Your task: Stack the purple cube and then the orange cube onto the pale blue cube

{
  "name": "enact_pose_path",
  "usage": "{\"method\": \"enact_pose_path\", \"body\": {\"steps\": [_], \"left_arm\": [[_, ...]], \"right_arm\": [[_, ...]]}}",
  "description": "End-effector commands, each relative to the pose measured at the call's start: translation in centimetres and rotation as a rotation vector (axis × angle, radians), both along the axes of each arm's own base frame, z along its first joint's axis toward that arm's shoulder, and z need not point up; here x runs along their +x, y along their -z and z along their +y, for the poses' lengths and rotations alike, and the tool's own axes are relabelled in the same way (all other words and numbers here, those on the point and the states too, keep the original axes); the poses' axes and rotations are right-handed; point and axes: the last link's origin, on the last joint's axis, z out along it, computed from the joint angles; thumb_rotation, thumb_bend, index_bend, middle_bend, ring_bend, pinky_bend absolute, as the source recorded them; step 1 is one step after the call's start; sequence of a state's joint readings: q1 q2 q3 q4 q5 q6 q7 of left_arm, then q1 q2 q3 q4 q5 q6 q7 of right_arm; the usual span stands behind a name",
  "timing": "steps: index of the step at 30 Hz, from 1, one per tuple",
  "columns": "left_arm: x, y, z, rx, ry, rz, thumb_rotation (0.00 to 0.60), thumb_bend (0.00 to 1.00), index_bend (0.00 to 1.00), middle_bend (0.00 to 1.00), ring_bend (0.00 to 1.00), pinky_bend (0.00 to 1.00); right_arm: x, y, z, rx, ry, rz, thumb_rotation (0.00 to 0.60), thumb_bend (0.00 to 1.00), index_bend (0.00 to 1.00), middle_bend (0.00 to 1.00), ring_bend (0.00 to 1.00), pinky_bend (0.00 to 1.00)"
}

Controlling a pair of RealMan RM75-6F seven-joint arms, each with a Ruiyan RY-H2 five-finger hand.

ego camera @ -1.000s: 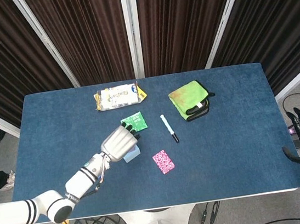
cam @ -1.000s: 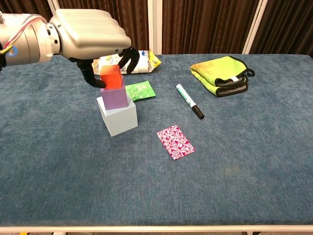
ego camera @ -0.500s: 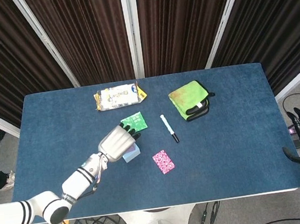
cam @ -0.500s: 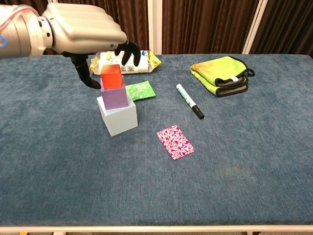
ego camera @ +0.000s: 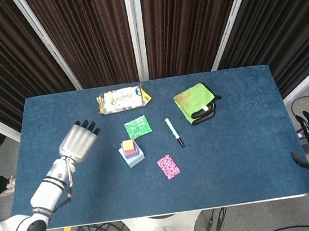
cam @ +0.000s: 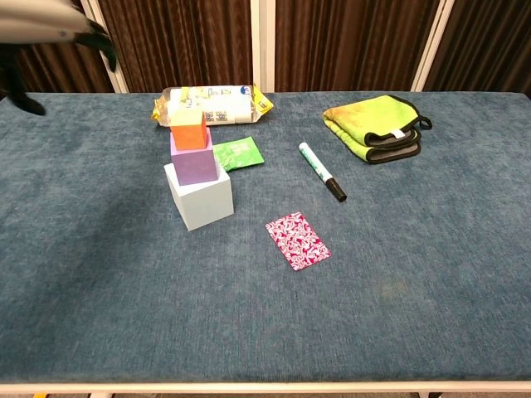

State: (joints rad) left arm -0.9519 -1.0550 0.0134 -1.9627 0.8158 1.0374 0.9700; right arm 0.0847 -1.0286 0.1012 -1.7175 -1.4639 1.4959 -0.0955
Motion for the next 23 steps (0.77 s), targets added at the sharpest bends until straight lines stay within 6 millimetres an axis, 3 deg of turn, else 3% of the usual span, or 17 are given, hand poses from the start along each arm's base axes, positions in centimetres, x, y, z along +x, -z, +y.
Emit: {"method": "enact_pose_path", "body": {"steps": [1,4,9,16,23], "left_arm": [[-3.4,-1.2,-0.5,0.094,0.074,-0.163,0.6,0.19,0.26,0.21,0.16,0.3],[-6.3,-2.0,-1.2,0.162,0.156,-0.281,0.6,0.19,0.25,0.2,0.14,0.29],[-9.4,-2.9,-2.8,0.204,0.124,-0.317,0.6,0.18,0.24,0.2,0.14,0.27],[-13.5,-3.5,-7.5,0.246,0.036,-0.304,0.6,0.18,0.23,0.2,0.14,0.27],[-15.2,-3.4,-9.5,0.272,-0.042,-0.345,0.6,0.18,0.18,0.2,0.14,0.26]], "right_arm": [[0.1,0.4,-0.1,0.002,-0.019,0.0,0.6,0.18,0.0,0.0,0.0,0.0],[0.3,0.7,-0.3,0.003,-0.044,-0.001,0.6,0.18,0.0,0.0,0.0,0.0],[0.5,1.2,-0.3,0.021,-0.06,0.01,0.6,0.18,0.0,0.0,0.0,0.0],[0.3,2.1,-0.2,0.045,-0.063,0.008,0.6,0.18,0.0,0.0,0.0,0.0],[0.2,2.4,0.0,0.051,-0.065,0.03,0.6,0.18,0.0,0.0,0.0,0.0]]}}
